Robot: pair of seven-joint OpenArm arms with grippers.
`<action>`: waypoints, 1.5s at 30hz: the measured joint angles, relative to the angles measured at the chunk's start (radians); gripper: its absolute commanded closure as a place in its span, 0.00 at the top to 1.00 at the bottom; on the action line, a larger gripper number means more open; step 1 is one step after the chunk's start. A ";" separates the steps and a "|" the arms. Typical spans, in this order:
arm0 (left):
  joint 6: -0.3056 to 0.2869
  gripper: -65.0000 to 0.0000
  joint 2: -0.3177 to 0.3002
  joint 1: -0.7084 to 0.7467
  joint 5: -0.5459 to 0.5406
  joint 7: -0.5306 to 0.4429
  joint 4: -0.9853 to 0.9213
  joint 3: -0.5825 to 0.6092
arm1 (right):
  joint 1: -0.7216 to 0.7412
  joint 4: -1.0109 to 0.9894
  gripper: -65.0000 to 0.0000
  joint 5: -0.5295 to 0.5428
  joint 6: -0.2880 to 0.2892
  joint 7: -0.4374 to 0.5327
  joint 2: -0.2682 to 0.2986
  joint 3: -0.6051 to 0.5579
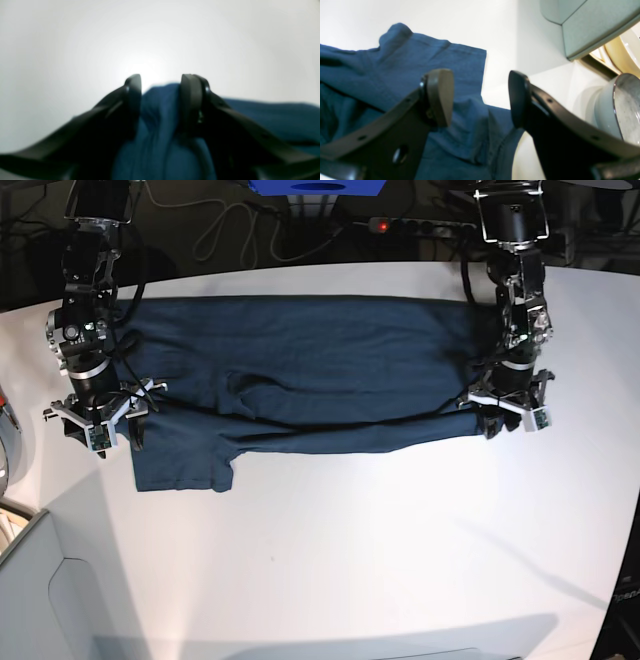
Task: Fold the T-shirt properly
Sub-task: 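Fold the hem with both grippers up over the body toward the collar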
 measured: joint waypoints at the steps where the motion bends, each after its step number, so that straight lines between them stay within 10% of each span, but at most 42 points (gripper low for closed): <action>1: 0.003 0.38 0.004 0.000 0.001 -0.003 -0.005 -0.002 | 0.000 0.000 0.51 0.000 0.000 0.000 0.000 0.000; 10: 0.003 0.00 0.012 0.000 -0.002 -0.001 -0.006 -0.001 | 0.070 0.000 0.51 -0.008 0.000 -0.094 0.003 0.000; 18: 0.003 0.00 0.010 -0.003 -0.003 0.003 0.002 -0.002 | 0.214 -0.064 0.51 0.003 0.000 -0.172 0.005 -0.001; 25: 0.002 0.00 0.004 -0.002 0.006 0.000 0.101 -0.010 | 0.497 -0.513 0.51 0.001 0.194 -0.336 0.006 -0.016; 40: 0.000 0.00 0.004 -0.003 0.008 0.002 0.115 -0.005 | 0.563 -0.747 0.50 -0.006 0.195 -0.322 0.003 -0.011; 45: 0.000 0.00 0.004 -0.003 0.008 0.002 0.115 -0.005 | 0.550 -0.745 0.25 0.010 0.195 -0.309 0.002 -0.011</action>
